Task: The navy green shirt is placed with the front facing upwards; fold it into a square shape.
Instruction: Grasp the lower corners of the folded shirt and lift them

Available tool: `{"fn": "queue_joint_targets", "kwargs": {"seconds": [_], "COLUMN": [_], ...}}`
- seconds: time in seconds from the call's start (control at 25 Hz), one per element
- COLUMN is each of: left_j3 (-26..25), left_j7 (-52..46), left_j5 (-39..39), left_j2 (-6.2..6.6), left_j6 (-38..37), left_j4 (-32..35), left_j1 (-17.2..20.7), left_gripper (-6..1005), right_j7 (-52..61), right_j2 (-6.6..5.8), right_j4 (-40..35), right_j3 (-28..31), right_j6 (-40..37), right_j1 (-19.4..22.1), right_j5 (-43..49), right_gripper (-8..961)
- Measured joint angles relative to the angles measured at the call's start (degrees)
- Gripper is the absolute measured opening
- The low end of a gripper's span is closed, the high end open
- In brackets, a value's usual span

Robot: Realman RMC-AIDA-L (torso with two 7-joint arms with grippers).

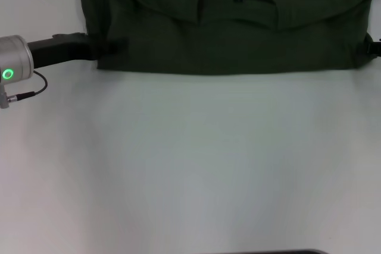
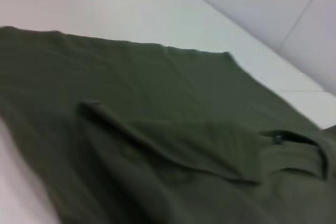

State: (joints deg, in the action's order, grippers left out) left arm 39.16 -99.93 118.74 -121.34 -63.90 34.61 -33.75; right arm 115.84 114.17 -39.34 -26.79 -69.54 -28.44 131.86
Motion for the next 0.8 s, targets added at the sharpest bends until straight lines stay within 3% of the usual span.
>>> {"fn": "queue_joint_targets", "kwargs": {"seconds": [0.4,0.8], "left_j3": [9.15,10.93], "left_j7": [0.92,1.09], "left_j5": [0.09,0.09], "left_j2": [-0.29,-0.03], "left_j6": [6.81,6.32], "left_j4": [-0.20,-0.02], "left_j1": [0.90,1.36], "left_gripper": [805,792], "right_j7": [0.00,0.00], "right_j2": [0.03,0.09], "right_j4": [-0.01,0.05], "right_j3": [0.12,0.59], "right_j6": [0.16,0.28], "right_j1": [0.34,0.40], "right_j5": [-0.03,-0.02], "right_gripper": [23,23]}}
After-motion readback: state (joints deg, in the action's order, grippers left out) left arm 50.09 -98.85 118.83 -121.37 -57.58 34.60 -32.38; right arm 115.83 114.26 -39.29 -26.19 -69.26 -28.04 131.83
